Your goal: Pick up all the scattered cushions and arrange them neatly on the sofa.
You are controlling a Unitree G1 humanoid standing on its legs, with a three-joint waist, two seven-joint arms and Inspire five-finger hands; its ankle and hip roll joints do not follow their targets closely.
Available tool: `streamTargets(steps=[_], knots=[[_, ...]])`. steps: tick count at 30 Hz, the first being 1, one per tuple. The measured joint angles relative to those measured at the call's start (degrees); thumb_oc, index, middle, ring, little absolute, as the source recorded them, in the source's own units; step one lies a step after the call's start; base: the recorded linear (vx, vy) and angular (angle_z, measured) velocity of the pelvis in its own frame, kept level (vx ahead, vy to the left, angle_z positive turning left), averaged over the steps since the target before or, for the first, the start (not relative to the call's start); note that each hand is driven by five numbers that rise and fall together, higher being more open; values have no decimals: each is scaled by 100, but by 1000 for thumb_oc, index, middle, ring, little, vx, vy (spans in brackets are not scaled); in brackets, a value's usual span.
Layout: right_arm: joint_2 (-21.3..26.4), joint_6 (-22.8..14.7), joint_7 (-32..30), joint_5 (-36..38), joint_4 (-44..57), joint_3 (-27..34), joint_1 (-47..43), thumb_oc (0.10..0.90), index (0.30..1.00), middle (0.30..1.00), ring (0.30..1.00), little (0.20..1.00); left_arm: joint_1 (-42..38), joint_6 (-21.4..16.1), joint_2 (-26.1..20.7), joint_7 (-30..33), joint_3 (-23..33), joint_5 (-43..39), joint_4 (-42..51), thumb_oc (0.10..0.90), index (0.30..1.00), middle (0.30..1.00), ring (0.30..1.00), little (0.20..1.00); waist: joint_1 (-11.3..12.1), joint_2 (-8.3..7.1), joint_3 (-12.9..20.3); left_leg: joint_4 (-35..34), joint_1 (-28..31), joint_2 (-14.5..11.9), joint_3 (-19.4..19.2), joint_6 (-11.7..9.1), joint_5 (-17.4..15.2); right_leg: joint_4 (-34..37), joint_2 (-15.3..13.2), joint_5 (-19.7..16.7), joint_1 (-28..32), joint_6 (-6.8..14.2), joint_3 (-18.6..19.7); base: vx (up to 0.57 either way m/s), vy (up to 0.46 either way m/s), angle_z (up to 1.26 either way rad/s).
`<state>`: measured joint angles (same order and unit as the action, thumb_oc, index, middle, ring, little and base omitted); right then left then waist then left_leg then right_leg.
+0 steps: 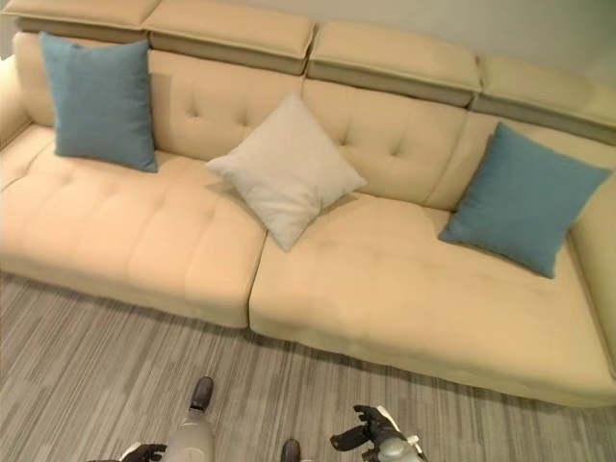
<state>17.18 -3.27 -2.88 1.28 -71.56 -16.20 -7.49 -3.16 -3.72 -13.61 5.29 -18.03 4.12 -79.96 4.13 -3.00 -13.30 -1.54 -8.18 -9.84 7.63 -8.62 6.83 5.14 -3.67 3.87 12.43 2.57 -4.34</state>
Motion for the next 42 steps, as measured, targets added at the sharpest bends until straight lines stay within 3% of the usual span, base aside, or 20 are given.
streamTargets(steps=[2,3,4,6,8,13,16,18,19,20,22,24,26,30,33,35,39,40,41,42], knots=[[-39,13,-1,3,15,-11,119,800,900,900,900,900,-36,34,-145,4,-68,74,-21,800,900,900,900,900,-46,-278,156,128,87,502,-266,323,149,-340,-481,-11,-123,165,-42,205,457,-37],[-62,5,7,-5,-7,72,94,800,900,900,900,900,-55,32,-166,0,-90,77,-15,800,900,900,900,900,-46,-243,140,86,158,506,-398,380,87,-686,-576,-19,-298,153,-30,96,285,-63],[-98,47,-28,2,45,94,17,800,900,900,900,900,-51,23,-179,-4,-170,73,-8,800,900,900,900,900,-41,-99,149,-118,362,431,-606,546,222,-1490,-648,41,-714,219,-24,71,151,-69],[-108,47,6,-5,249,-23,108,800,900,900,900,900,-208,-5,-313,46,-229,62,70,800,900,900,900,900,-70,46,165,-215,554,578,-815,708,131,-2127,-956,180,-1127,449,-356,130,198,-46],[-189,64,9,-4,266,-90,138,800,900,900,900,900,-358,-85,-398,115,-223,51,315,800,900,900,900,900,-110,116,175,-340,717,688,-870,982,3,-2077,-1085,178,-1285,495,-415,210,139,-11],[-281,25,10,-183,548,-476,23,800,900,900,900,900,-646,-115,-474,270,-221,56,378,800,900,900,900,900,-276,227,242,-354,951,788,-1049,1085,-199,-1003,-899,-45,-1625,743,-665,219,-40,-16],[-288,35,16,-274,677,-600,9,800,900,900,900,900,-597,-118,-311,269,-202,74,351,800,900,900,900,900,-438,187,282,-361,1085,803,-997,992,-309,-200,-728,-681,-1786,708,-581,237,-147,13],[-380,38,15,-293,660,-601,139,800,900,900,900,900,-446,-136,-276,189,-209,171,360,800,900,900,900,900,-495,-62,417,-358,1163,938,-814,851,-361,24,-720,-854,-1723,600,-451,226,-203,51],[-390,28,23,-293,651,-584,218,800,900,900,900,900,-396,-142,-187,166,-213,180,351,800,900,900,900,900,-503,-83,449,-370,1229,911,-669,764,-399,49,-690,-1281,-1628,447,-295,204,-219,63],[-377,12,20,-293,586,-577,244,800,900,900,900,900,-298,-151,-62,159,-209,181,349,800,900,900,900,900,-488,22,483,-362,1292,747,-539,651,-449,53,-527,-1372,-1510,377,-333,137,-160,46],[-325,13,23,-327,447,-594,238,800,900,900,900,900,-154,-165,69,157,-197,177,411,800,900,900,900,900,-407,236,615,-355,1305,406,-456,422,-474,55,-192,-1244,-1451,208,-480,152,-224,26],[-169,11,25,-330,437,-586,219,800,900,900,900,900,-207,-164,122,153,-193,159,400,800,900,900,900,900,-329,348,619,-122,1167,234,-288,273,-550,55,-1,-1159,-1378,64,-667,126,-200,34],[-24,15,26,-319,429,-547,226,800,900,900,900,900,-277,-174,135,152,-144,113,351,800,900,900,900,900,-296,344,588,388,900,165,-153,106,-609,28,82,-1051,-1293,-46,-799,107,-146,43],[216,38,18,-246,201,-575,194,800,900,900,900,900,-591,-195,107,161,-129,-136,365,800,900,900,900,900,-134,170,355,1602,393,297,-80,-116,-541,57,-3,-905,-1011,-229,-946,143,-33,32],[344,42,1,-237,215,-586,177,800,900,900,900,900,-588,-225,111,143,-99,-233,355,800,900,900,900,900,-180,203,329,1449,352,276,-100,-86,-605,57,34,-875,-1044,-258,-966,188,110,2],[348,59,-18,-235,221,-583,166,800,900,900,900,900,-663,-225,106,146,-150,-229,345,800,900,900,900,900,-198,192,284,567,376,203,-36,-33,-600,55,32,-823,-1166,-273,-939,201,152,9],[297,43,-119,-207,416,-331,123,800,900,900,900,900,-666,-237,121,217,-295,-167,582,800,900,900,900,900,-150,310,168,-215,429,66,49,29,-612,55,56,-839,-1204,-159,-772,245,284,-12],[519,53,340,-65,378,-166,-265,800,900,900,900,900,-438,-218,-13,56,-195,-151,1013,800,900,900,900,900,-294,298,136,8,377,131,14,-102,-535,55,28,-846,-1225,-130,-551,193,251,-85],[798,15,412,25,596,-115,-343,800,900,900,900,900,-448,-201,-12,18,-443,-106,1147,800,900,900,900,900,-319,307,137,267,296,306,-137,-1,-537,55,-156,-758,-1328,29,-360,120,372,-76],[890,-265,-111,120,1152,400,-50,800,900,900,900,900,-407,-219,-175,99,-495,4,1429,800,900,900,900,900,-310,313,145,263,313,442,-264,299,-481,57,-321,-673,-1320,151,-308,63,281,-64]])
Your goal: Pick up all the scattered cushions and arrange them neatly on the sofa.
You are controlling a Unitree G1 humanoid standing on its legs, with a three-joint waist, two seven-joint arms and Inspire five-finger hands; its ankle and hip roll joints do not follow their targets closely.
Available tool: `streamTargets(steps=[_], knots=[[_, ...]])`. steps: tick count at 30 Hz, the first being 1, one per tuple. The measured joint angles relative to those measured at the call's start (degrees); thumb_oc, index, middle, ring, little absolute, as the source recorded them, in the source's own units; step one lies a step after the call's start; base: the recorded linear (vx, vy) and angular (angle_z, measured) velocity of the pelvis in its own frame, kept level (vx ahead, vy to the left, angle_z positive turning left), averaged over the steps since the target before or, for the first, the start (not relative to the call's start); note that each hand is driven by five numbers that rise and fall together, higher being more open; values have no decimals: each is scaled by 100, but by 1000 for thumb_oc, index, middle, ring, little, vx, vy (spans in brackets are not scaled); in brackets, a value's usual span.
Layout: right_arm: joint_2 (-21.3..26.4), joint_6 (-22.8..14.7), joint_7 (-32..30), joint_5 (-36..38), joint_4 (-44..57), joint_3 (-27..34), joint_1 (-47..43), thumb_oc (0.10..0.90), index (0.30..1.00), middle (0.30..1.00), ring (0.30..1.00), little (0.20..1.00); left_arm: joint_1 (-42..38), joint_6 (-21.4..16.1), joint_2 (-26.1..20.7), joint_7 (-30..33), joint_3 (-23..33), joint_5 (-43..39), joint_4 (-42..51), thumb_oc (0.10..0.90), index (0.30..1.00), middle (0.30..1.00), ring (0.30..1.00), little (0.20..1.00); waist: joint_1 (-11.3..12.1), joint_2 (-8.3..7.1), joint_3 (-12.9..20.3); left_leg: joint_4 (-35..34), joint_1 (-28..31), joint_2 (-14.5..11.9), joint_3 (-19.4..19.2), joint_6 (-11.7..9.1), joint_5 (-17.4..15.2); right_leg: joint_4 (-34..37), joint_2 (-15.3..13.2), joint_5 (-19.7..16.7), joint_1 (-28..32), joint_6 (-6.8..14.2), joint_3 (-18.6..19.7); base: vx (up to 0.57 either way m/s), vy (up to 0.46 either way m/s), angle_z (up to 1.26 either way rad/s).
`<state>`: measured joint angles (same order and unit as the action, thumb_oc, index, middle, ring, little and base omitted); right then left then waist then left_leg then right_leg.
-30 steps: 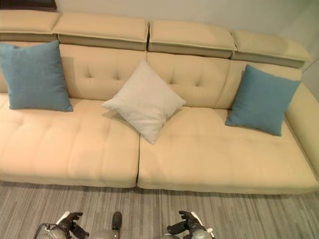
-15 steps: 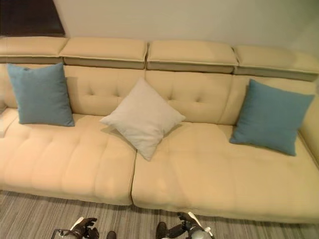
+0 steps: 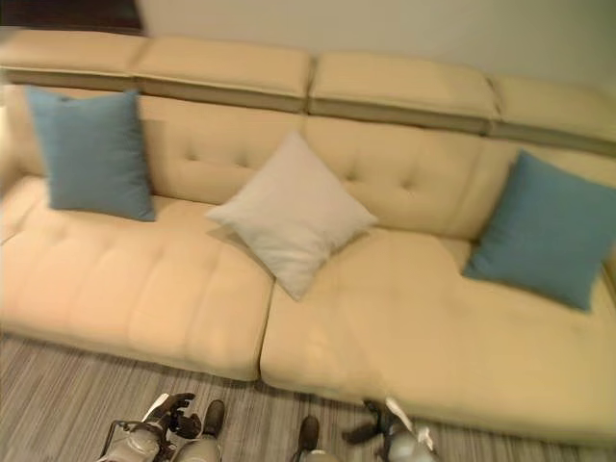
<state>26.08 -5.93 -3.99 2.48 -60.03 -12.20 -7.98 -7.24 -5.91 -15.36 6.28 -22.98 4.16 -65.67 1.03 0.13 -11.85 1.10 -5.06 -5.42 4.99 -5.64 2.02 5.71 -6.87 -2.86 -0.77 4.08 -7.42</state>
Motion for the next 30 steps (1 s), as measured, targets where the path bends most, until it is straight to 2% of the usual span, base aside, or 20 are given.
streamTargets(steps=[1,2,3,4,5,6,8,9,11,14,16,17,19,21,23,25,30], knots=[[10,-71,-100,100,447,258,198,800,900,900,900,900,43,-38,-131,-13,-84,58,284,800,900,900,900,900,-58,-103,28,-11,60,76,-144,31,68,-1,-99,50,-21,65,27,83,321,-59],[52,-193,-118,166,1100,426,531,800,900,900,900,900,216,-133,-403,-23,-156,110,906,800,900,900,900,900,26,-146,52,-72,15,164,-327,187,89,-23,-234,78,-119,127,185,55,162,-59],[53,-282,-110,197,1224,466,617,800,900,900,900,900,219,-147,-543,-15,-146,148,1156,800,900,900,900,900,18,-110,32,-164,17,156,-436,265,122,-160,-246,76,-211,115,182,59,232,-52],[14,-304,-38,334,1229,519,672,800,900,900,900,900,294,-170,-997,-70,-255,186,1921,800,900,900,900,900,-17,-185,48,-241,-10,189,-498,364,227,-410,-322,54,-321,76,167,-6,118,-13],[9,-282,-51,407,1188,548,723,800,900,900,900,900,229,-225,-1194,-66,-269,241,2178,800,900,900,900,900,-15,-252,49,-262,-25,283,-496,389,232,-451,-391,-32,-279,105,214,-4,172,0],[14,-250,-54,516,1153,586,795,800,900,900,900,900,122,-265,-1434,-15,-241,272,2483,800,900,900,900,900,13,-357,48,-267,-46,427,-537,383,262,-411,-540,-179,-205,240,317,-43,203,-7],[55,-242,-79,709,1142,669,684,800,900,900,900,900,-71,-302,-1755,82,-103,292,2884,800,900,900,900,900,76,-300,-37,-243,-121,494,-626,407,258,-134,-594,-377,-199,364,358,-54,154,-21],[92,-227,-144,943,1138,792,445,800,900,900,900,900,-375,-281,-1967,146,-87,303,3096,800,900,900,900,900,68,-212,-131,-198,-260,500,-650,410,257,-50,-603,-488,-298,378,408,-110,86,-12],[228,-242,-266,1214,1127,810,-36,800,900,900,900,900,-919,-338,-2049,369,84,387,3237,800,900,900,900,900,73,-119,-325,-162,-393,529,-704,416,272,-51,-621,-510,-434,406,458,-172,132,-10],[493,-266,-406,1677,1037,792,-916,800,900,900,900,900,-2064,-360,-2216,598,-200,506,3425,800,900,900,900,900,104,-66,-541,-27,-905,533,-671,403,330,-53,-628,-599,-857,459,453,-78,76,4],[595,-316,-516,2032,806,797,-1779,800,900,900,900,900,-2996,-362,-2249,844,-453,552,3378,800,900,900,900,900,91,-40,-764,-25,-1150,543,-647,379,446,-52,-616,-694,-1096,449,459,-35,51,7],[748,-323,-579,2295,495,700,-2478,800,900,900,900,900,-3862,-366,-2323,908,-925,680,3196,800,900,900,900,900,91,4,-818,-34,-1422,527,-598,379,539,-52,-608,-760,-1349,441,444,-23,37,7],[895,-365,-656,2504,465,577,-3050,800,900,900,900,900,-4411,-381,-2320,1090,-1036,758,3235,800,900,900,900,900,74,57,-973,-35,-1545,530,-594,362,605,-51,-603,-804,-1466,423,443,-32,42,5],[954,-388,-728,2828,486,364,-3576,800,900,900,900,900,-5065,-369,-2348,1243,-1375,795,2940,800,900,900,900,900,64,75,-994,-95,-1704,522,-594,356,675,-50,-578,-839,-1663,433,450,-9,4,-2],[949,-448,-725,3054,661,273,-3804,800,900,900,900,900,-5393,-319,-2351,1347,-1440,791,2748,800,900,900,900,900,46,81,-998,-163,-1812,497,-587,340,743,-50,-542,-851,-1799,422,447,-5,2,-2],[948,-476,-739,3416,625,96,-4126,800,900,900,900,900,-5805,-263,-2330,1431,-1766,775,2168,800,900,900,900,900,32,122,-1027,-195,-1858,472,-579,329,769,-49,-513,-852,-1864,422,442,0,0,0],[925,-545,-752,4308,606,-253,-5014,800,900,900,900,900,-6562,-113,-2259,1484,-1929,611,965,800,900,900,900,900,-25,346,-1254,-287,-2018,417,-544,305,815,-49,-473,-861,-2050,413,396,-1,6,2]])
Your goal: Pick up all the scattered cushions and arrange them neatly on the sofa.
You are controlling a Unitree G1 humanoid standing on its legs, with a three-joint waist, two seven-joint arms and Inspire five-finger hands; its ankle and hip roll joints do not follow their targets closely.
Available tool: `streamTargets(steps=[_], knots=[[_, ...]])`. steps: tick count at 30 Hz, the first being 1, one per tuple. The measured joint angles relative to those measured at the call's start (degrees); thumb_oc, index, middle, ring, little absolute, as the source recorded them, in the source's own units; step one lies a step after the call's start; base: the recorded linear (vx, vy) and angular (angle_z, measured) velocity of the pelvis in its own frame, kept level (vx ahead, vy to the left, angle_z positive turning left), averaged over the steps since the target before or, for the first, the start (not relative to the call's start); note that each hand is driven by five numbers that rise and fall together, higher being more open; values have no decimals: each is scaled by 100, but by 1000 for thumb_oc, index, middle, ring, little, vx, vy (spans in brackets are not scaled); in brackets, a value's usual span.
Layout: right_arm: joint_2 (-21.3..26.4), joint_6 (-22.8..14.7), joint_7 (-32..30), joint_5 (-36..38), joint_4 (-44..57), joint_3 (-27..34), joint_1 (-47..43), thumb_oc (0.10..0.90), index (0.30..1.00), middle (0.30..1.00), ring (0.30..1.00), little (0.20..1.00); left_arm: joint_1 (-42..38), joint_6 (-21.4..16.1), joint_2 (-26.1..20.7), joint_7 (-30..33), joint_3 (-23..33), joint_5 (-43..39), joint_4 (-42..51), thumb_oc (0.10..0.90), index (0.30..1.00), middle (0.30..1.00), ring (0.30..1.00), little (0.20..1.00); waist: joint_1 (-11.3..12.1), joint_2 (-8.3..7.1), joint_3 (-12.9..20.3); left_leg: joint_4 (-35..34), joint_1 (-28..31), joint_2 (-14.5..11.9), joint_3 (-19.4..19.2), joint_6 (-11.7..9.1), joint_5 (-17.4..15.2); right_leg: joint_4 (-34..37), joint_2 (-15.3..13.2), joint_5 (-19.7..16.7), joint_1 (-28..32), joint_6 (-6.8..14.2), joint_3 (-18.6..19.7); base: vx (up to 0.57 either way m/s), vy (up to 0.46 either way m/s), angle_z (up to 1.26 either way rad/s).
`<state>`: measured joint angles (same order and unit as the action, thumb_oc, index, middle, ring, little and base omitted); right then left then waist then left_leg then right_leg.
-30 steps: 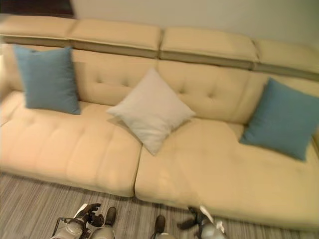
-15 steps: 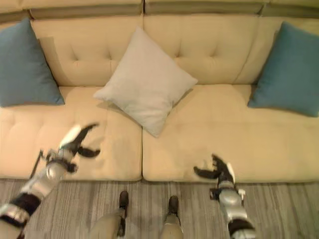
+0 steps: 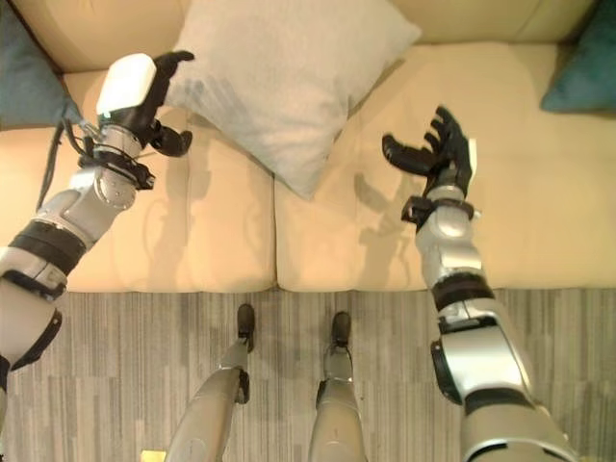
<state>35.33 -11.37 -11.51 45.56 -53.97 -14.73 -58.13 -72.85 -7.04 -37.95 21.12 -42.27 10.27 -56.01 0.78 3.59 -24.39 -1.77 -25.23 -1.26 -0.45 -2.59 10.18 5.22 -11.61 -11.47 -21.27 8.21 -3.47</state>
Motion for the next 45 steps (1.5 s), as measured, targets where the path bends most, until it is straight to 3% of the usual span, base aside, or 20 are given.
streamTargets(steps=[5,10,13,20,25,28,32,33,34,35,42,43,45], knots=[[-255,-95,30,944,-28,-111,-349,800,900,900,900,900,-451,116,78,77,151,-850,-743,800,900,900,900,900,19,29,-111,-120,-40,-51,17,-11,30,1,38,-2,-94,-3,-29,0,0,0],[-545,-257,-28,1216,98,-254,-491,800,900,900,900,900,-530,115,35,476,689,-1642,-794,800,900,900,900,900,77,47,-121,-155,-184,-57,32,-16,33,2,41,-2,-251,-3,-22,3,3,1],[-798,-474,-193,1215,318,-115,-488,800,900,900,900,900,-656,126,-1,821,733,-1697,-722,800,900,900,900,900,139,103,-176,-156,-279,-61,36,-16,34,3,44,-3,-341,-3,-22,8,12,0],[-991,-465,-626,801,248,-309,-506,800,900,900,900,900,-1259,126,-194,1110,484,-1791,-606,800,900,900,900,900,159,125,-274,-151,-422,-64,98,-17,35,3,44,-5,-447,1,-17,10,16,4],[-993,-164,-916,142,39,-496,-764,800,900,900,900,900,-2077,122,-217,942,207,-2158,-1037,800,900,900,900,900,126,130,-378,-103,-582,-77,81,-17,34,2,63,-15,-601,0,-3,7,11,-2],[-1008,-63,-989,49,38,-586,-900,800,900,900,900,900,-2184,121,-216,899,190,-2278,-1034,800,900,900,900,900,111,127,-388,12,-726,-80,76,-18,34,1,68,-38,-714,-30,56,17,25,-6],[-1121,25,-999,65,-36,-745,-1228,800,900,900,900,900,-2252,112,-192,565,189,-2750,-1045,800,900,900,900,900,48,113,-423,1077,-1473,3,96,-65,-135,-5,6,-215,-879,-157,79,21,49,5],[-1171,53,-1004,134,-170,-734,-1406,800,900,900,900,900,-2253,104,-187,361,177,-3039,-1103,800,900,900,900,900,36,124,-425,375,-1375,104,279,-10,-60,-6,-22,-205,-945,-136,104,-2,32,-40],[-1194,108,-1006,244,-176,-751,-1548,800,900,900,900,900,-2291,116,-204,175,199,-3276,-1330,800,900,900,900,900,90,178,-439,-250,-1094,-62,241,41,438,-3,155,-170,-999,-90,198,19,44,-34],[-1198,89,-922,283,-166,-840,-1595,800,900,900,900,900,-2318,124,-160,74,192,-3412,-1396,800,900,900,900,900,-12,189,-457,-317,-1149,-4,265,32,572,-1,99,-228,-1075,-25,203,27,52,-36],[-1384,4,-811,783,-120,-877,-1648,800,900,900,900,900,-2220,248,87,-543,284,-3905,-1732,800,900,900,900,900,36,187,-458,-320,-1165,50,238,-12,618,1,81,-136,-1120,85,205,13,11,-1],[-1428,-1,-768,847,-68,-972,-1636,728,792,792,792,792,-2219,248,87,-558,311,-3961,-1731,800,900,900,900,900,31,187,-458,-320,-1175,28,238,-26,626,1,106,-139,-1131,81,206,36,7,-8],[-1640,-8,-737,988,360,-1023,-1473,445,368,368,368,368,-2175,247,100,-567,485,-4119,-1716,800,900,900,900,900,-20,187,-458,-321,-1203,7,245,-40,629,2,160,-141,-1160,77,205,22,19,-6]])
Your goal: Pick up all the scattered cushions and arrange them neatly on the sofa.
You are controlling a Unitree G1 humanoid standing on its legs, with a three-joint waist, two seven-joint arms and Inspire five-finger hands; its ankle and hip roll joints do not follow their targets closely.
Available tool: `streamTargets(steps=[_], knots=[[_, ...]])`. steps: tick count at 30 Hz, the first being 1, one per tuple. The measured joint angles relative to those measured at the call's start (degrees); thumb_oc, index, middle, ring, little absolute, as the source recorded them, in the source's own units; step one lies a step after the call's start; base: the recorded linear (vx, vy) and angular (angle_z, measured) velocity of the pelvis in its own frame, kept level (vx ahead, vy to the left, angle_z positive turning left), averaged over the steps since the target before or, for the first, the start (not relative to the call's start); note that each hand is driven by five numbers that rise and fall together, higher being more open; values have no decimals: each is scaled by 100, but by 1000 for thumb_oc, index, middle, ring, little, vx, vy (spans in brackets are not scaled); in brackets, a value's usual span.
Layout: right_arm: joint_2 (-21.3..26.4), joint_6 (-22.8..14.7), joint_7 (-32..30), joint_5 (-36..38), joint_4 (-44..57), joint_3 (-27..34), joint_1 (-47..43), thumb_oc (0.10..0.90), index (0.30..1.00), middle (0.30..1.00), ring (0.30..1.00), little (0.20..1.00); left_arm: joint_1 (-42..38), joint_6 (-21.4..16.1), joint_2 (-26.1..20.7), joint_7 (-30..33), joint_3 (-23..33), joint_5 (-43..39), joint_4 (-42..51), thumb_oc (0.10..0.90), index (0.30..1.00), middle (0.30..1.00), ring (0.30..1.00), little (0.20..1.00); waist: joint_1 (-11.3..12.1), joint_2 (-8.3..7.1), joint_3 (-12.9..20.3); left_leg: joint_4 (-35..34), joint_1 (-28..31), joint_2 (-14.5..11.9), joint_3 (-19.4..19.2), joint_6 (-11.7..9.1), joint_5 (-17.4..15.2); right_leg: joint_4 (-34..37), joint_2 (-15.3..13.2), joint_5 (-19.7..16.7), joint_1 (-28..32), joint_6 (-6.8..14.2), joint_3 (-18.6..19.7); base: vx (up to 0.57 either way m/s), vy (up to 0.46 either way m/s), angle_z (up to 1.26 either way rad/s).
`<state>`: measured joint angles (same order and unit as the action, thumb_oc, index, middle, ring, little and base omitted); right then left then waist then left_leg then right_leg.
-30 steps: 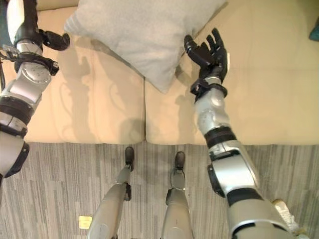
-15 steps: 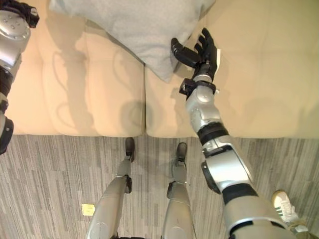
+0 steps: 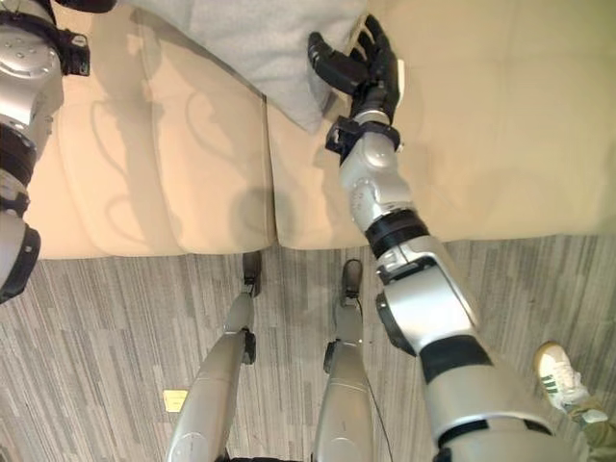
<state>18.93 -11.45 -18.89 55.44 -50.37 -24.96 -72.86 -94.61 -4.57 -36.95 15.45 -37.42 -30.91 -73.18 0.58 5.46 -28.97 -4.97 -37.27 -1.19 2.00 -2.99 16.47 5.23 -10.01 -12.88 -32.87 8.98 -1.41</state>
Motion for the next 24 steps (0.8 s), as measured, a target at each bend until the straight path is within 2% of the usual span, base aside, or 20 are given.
streamTargets(steps=[1,6,12,13,14,24], knots=[[-165,-43,0,41,119,-33,43,400,300,300,300,300,26,4,37,-4,20,-129,-3,800,900,900,900,900,-3,0,0,0,-21,-10,-22,-2,-1,0,12,-8,-40,-10,11,4,22,-8],[-234,-72,15,113,389,-201,284,400,300,300,300,300,48,-9,218,-85,365,-872,-4,800,900,900,900,900,-17,0,0,1,-124,-8,-57,-2,-1,-1,-5,-10,-152,-13,19,15,32,0],[-229,-73,104,116,386,-156,323,400,300,300,300,300,64,-29,391,-232,474,-1511,8,800,900,900,900,900,-4,-1,0,1,-129,7,-94,-1,-2,-2,-57,-12,-162,-14,21,-1,30,0],[-232,-73,106,116,386,-93,325,400,300,300,300,300,73,-32,419,-232,487,-1543,9,543,514,514,514,514,1,-1,0,2,-129,9,-98,-1,-2,-2,-58,-12,-162,-14,26,-18,41,0],[-250,-73,107,115,386,-33,330,400,300,300,300,300,75,-34,450,-234,492,-1633,22,400,300,300,300,300,5,-1,0,2,-129,8,-98,-1,-2,-2,-59,-12,-162,-14,28,-5,49,0],[-40,-91,28,-19,384,580,578,400,300,300,300,300,505,-193,358,-239,519,-1740,547,400,300,300,300,300,-8,-21,-13,3,-12,29,-160,10,7,-5,-90,-41,-67,-3,91,-2,23,0]])
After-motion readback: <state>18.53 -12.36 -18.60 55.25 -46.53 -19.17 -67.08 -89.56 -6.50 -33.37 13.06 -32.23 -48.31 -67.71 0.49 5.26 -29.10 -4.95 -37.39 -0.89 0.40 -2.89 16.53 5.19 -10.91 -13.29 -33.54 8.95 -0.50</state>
